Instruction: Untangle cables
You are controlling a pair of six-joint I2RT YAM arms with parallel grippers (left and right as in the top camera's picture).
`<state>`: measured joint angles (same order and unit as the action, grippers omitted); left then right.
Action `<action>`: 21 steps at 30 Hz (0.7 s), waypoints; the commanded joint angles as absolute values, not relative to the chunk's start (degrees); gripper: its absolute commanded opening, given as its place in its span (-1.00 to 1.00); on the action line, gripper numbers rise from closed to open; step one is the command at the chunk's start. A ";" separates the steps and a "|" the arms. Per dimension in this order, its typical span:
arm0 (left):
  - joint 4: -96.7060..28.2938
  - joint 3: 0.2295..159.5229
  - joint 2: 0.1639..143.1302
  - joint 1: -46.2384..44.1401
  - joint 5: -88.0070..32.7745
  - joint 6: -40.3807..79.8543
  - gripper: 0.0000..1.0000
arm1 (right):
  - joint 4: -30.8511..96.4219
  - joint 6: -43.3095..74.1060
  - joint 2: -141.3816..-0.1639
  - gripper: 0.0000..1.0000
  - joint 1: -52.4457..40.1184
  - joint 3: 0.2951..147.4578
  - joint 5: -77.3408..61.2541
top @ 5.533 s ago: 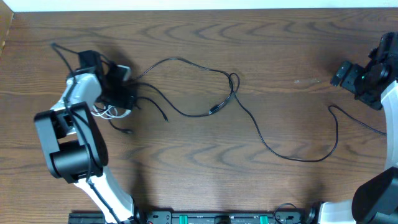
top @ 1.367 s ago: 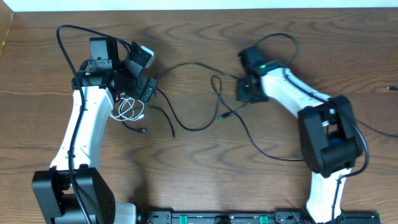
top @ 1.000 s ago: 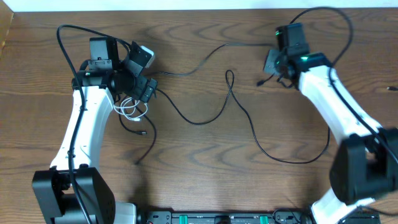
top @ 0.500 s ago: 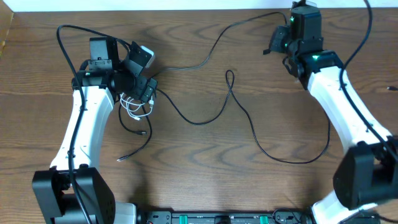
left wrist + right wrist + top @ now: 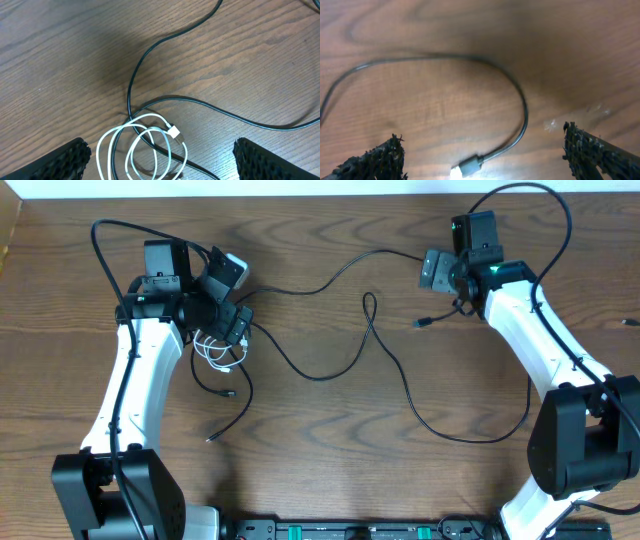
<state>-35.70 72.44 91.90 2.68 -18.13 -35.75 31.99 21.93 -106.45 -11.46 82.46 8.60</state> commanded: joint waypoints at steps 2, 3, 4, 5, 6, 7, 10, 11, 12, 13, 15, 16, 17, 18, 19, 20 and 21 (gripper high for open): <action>-35.77 72.23 92.49 2.81 -18.90 -34.83 0.85 | 36.36 24.71 -103.94 0.98 -11.33 83.70 -5.17; -35.77 72.23 92.49 2.81 -18.90 -34.83 0.85 | 37.12 25.56 -103.31 0.99 -11.33 83.70 -6.79; -35.77 72.23 92.49 2.81 -18.87 -34.83 0.85 | 38.15 26.46 -102.30 0.98 -11.33 83.70 -9.08; -35.77 72.23 92.49 2.81 -18.90 -34.83 0.85 | 38.81 26.92 -101.38 0.99 -11.35 83.70 -10.98; -35.77 72.23 92.49 2.81 -18.90 -34.83 0.85 | 39.44 27.27 -100.47 0.99 -11.33 83.70 -13.04; -35.77 72.23 92.49 2.81 -18.90 -34.83 0.85 | 39.97 27.40 -99.57 0.99 -11.33 83.70 -15.14; -35.77 72.23 92.49 2.81 -18.90 -34.83 0.85 | 42.54 27.38 -96.68 0.99 -12.14 83.70 -20.71; -35.77 72.23 92.49 2.81 -18.90 -34.83 0.84 | 43.33 27.35 -96.25 0.99 -12.67 83.68 -21.23; -35.77 72.23 92.49 2.81 -18.87 -34.83 0.85 | 44.25 27.35 -96.09 0.98 -13.50 83.68 -21.37; -35.77 72.23 92.49 2.81 -18.87 -34.83 0.85 | 44.86 27.31 -96.09 0.99 -14.31 83.68 -21.34; -35.77 72.23 92.49 2.81 -18.90 -34.83 0.85 | 45.54 27.16 -96.60 0.99 -16.49 83.42 -20.86; -35.77 72.23 92.49 2.81 -18.90 -34.83 0.85 | 45.69 27.16 -96.86 0.99 -17.56 83.33 -20.27; -35.77 72.23 92.49 2.81 -18.87 -34.83 0.85 | 45.67 27.18 -97.41 0.99 -18.87 83.18 -19.09; -35.79 72.23 92.49 2.81 -18.90 -34.83 0.85 | 45.71 27.20 -97.82 0.98 -20.21 83.11 -17.78; -35.83 72.23 92.49 2.81 -18.90 -34.81 0.85 | 45.71 27.22 -98.35 0.98 -21.28 83.11 -16.78; -35.94 72.23 92.49 2.81 -18.87 -34.83 0.85 | 45.93 27.51 -99.31 0.98 -23.05 83.09 -15.25; -35.97 72.23 92.49 2.81 -18.87 -34.83 0.85 | 46.24 27.97 -99.79 0.99 -23.90 83.09 -14.35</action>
